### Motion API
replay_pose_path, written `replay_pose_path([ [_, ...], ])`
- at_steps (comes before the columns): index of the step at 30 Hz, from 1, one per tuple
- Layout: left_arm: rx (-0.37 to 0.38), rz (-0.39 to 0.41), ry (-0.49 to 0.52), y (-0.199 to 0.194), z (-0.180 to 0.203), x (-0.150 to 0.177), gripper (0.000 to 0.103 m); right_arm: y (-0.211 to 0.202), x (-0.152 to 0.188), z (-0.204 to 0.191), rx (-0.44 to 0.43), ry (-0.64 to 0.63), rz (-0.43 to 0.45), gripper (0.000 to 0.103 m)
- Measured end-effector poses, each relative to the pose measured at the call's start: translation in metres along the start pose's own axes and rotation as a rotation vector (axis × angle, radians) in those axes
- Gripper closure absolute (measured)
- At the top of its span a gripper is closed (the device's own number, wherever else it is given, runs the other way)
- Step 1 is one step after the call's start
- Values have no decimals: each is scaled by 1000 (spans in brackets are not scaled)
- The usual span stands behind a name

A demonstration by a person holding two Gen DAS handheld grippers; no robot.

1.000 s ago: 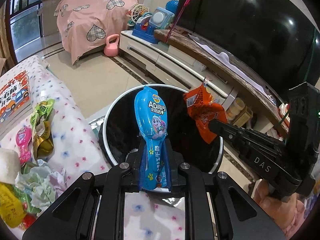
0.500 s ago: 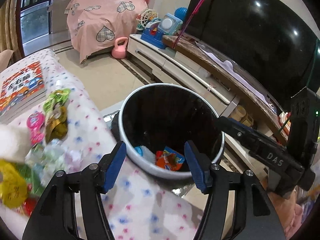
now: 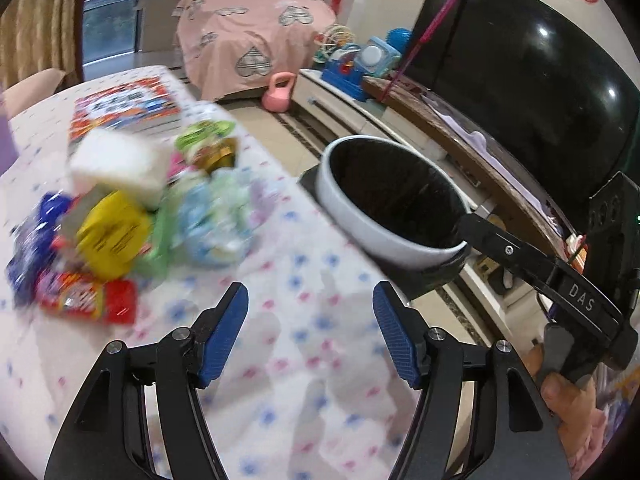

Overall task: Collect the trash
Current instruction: 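Move both tools back over the table, then grasp the blue plastic bag with the left tool while the right tool grasps crumpled tissue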

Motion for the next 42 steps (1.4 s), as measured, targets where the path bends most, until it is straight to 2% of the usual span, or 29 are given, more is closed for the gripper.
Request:
replay_pose_path([
  [13, -100, 39, -115, -42, -69, 28, 37, 7, 50, -60, -85, -56, -84, 31],
  [26, -188, 57, -212, -63, -135, 37, 37, 32, 69, -95, -116, -100, -132, 30],
  [36, -220, 55, -252, -61, -164, 31, 37, 52, 68, -107, -124, -105, -158, 30],
  [42, -251, 81, -248, -56, -181, 12, 37, 68, 65, -110, -111, -99, -157, 30],
])
Point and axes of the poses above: each gripper's, at about its wrist camera, not at the fingertips, and y roughly the way its jaws point, z to its right, x to its underside, the point moved 5 cm from there along y, roughly the way its jaws point, and after that the axes turned 12 degrees about z, right-handed, at the moved point
